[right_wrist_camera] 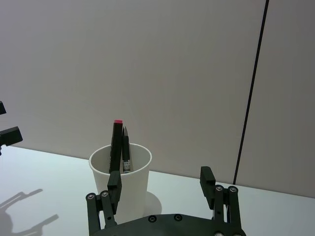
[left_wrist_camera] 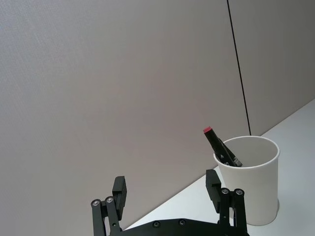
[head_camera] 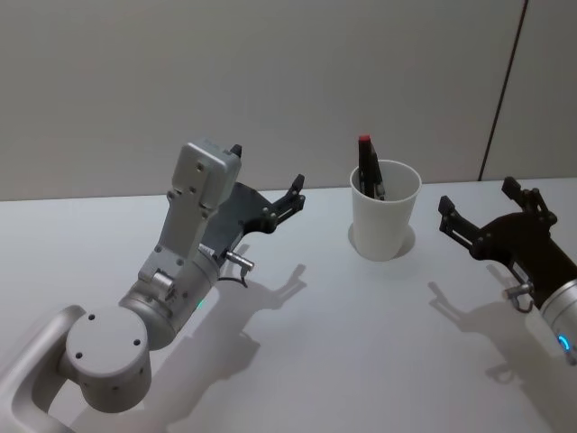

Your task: Place the pen into the pen holder.

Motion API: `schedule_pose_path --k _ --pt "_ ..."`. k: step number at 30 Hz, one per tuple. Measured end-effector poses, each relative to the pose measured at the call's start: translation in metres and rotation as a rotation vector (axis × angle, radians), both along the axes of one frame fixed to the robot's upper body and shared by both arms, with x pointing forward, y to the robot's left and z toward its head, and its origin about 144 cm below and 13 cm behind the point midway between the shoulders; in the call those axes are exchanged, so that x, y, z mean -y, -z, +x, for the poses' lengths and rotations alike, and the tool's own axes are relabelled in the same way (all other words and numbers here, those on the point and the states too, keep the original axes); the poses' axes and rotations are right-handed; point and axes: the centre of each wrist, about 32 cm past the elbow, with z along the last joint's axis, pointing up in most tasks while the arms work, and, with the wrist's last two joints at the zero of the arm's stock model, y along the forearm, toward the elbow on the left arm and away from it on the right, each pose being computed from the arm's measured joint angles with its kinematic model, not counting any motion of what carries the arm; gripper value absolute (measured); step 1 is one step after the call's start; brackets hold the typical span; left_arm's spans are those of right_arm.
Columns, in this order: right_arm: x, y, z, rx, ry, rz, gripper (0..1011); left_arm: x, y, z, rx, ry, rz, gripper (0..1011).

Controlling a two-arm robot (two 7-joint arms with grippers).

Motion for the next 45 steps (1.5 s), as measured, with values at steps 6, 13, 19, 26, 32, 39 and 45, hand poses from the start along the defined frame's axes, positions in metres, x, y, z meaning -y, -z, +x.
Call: schedule_pose_path --k 6,13,19,26,32,39,45 --pt "0.0000 0.0000 0.0000 0.000 0.000 0.000 1001 0.0001 0.0002 -0.0001 0.000 0.000 0.000 1001" --pt "0.0000 0.0000 0.0000 0.000 -0.001 0.000 1001 0.0001 0.0002 -0.0002 0.000 0.000 0.000 1001" --pt "-0.0001 0.0000 0.0000 0.001 -0.001 0.000 1001 0.0001 0.0002 -0.0002 -0.001 0.000 0.000 1001" --pt "0.0000 0.0000 0.0000 0.001 -0.001 0.000 1001 0.0001 0.0002 -0.0002 -0.001 0.000 0.000 1001" --pt "0.0000 0.0000 0.0000 0.001 -0.001 0.000 1001 0.0001 0.0002 -0.0002 -0.001 0.000 0.000 1001" --pt "0.0000 0.0000 0.0000 0.001 -0.001 0.000 1001 0.0001 0.0002 -0.0002 -0.001 0.000 0.000 1001" --pt "0.0000 0.0000 0.0000 0.001 -0.001 0.000 1001 0.0001 0.0002 -0.0002 -0.001 0.000 0.000 1001"
